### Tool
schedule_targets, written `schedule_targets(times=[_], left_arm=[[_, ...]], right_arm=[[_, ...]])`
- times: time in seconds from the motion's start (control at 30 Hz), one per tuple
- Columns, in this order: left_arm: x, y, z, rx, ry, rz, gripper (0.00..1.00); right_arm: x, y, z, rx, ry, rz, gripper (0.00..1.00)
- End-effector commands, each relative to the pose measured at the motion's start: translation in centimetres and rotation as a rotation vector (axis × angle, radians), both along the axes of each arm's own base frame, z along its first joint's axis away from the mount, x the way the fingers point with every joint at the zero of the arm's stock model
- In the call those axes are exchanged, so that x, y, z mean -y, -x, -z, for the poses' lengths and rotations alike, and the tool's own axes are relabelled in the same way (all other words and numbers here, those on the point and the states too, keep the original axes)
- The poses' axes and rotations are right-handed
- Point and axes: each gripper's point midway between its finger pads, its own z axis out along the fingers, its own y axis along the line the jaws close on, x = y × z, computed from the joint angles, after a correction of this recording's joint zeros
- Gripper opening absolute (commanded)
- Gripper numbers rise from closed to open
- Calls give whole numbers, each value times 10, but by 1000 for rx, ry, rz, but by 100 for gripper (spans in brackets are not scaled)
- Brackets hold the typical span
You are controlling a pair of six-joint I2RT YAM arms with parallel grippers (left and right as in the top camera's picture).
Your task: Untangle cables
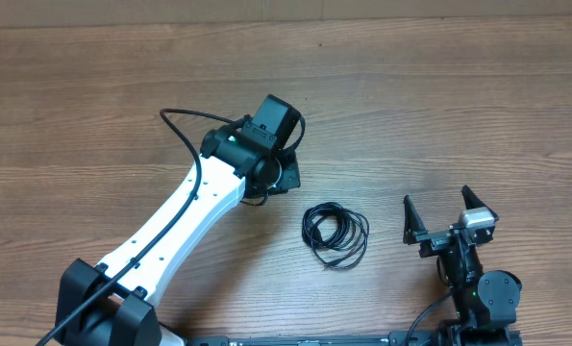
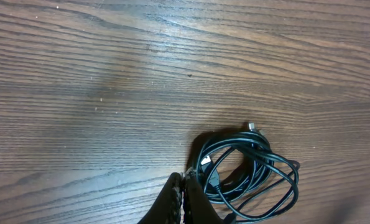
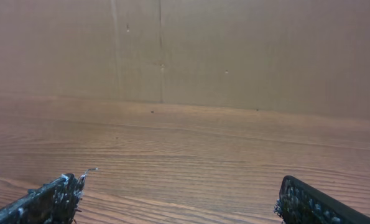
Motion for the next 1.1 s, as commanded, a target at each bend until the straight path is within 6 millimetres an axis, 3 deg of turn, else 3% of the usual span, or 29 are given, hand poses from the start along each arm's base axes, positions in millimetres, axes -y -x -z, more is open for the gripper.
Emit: schedule_targets(times=[0.0,0.43,0.67,0.77,0.93,1.07], left_arm=[[6,2,0,-8,8,6,4],[5,4,0,11,-35,47,4],[1,9,-27,73,-6,65,4],[-9,16,-34,51,-5,-36,4],[-42,33,-24,-49,-96,-372,4],[-44,33,-23,-50,-106,-385,4]], right_arm=[[1,0,2,6,1,5,100],[1,0,2,6,1,5,100],[1,0,2,6,1,5,100],[1,0,2,6,1,5,100],[1,0,2,5,1,5,100],[1,0,2,5,1,5,100]])
